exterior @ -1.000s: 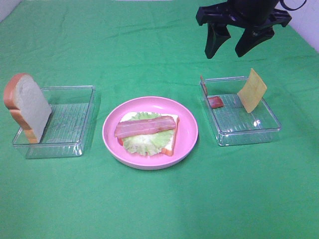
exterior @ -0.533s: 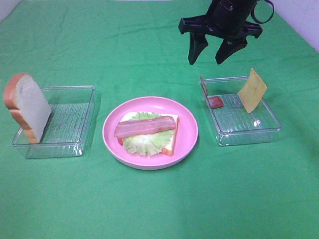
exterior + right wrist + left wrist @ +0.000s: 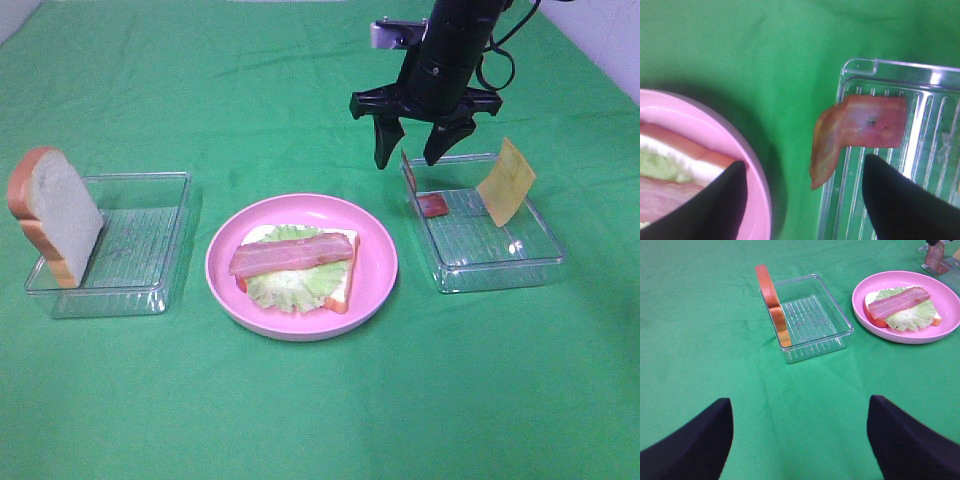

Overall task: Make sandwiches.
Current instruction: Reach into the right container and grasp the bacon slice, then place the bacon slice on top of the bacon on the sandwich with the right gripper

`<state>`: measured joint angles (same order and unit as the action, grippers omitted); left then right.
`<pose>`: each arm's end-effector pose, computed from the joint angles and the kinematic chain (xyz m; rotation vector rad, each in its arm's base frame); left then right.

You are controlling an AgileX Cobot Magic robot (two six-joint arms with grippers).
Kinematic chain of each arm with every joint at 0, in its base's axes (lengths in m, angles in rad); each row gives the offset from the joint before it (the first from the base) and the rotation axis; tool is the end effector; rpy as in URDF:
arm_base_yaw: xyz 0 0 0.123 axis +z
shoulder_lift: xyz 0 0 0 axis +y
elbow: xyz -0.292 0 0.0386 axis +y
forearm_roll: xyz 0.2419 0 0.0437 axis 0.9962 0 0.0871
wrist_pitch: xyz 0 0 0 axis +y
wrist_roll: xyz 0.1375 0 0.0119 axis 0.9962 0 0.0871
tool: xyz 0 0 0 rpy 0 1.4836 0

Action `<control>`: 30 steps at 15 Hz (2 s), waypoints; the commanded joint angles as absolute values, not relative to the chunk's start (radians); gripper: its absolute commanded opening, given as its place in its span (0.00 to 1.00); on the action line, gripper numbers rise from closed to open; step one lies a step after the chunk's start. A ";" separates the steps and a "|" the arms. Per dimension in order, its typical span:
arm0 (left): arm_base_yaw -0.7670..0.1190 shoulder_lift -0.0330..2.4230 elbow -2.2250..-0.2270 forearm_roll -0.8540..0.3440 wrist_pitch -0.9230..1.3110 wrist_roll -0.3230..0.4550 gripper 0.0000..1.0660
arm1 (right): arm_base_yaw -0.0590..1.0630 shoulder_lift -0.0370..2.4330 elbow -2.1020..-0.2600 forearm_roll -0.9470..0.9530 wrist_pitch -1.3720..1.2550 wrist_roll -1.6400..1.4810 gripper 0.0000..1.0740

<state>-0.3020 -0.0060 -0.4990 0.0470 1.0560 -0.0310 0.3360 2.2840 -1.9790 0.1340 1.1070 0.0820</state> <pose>0.0223 -0.0010 0.2534 0.2730 2.0187 -0.1532 0.4645 0.1797 0.1548 -0.3040 2.9007 0.2566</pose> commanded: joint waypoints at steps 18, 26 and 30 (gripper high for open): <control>-0.305 -0.025 -0.498 0.045 1.044 -0.030 0.67 | 0.335 2.320 -2.015 0.110 1.151 0.091 0.00; -0.305 -0.025 -0.498 0.045 1.044 -0.030 0.67 | 0.335 2.132 -2.043 0.111 1.237 0.071 0.00; -0.305 -0.025 -0.498 0.045 1.044 -0.030 0.67 | 0.337 2.055 -2.038 0.155 1.290 0.032 0.00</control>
<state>-0.3020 -0.0060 -0.4990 0.0470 1.0560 -0.0310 0.3360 2.0670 -2.0380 0.1500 1.2130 0.0490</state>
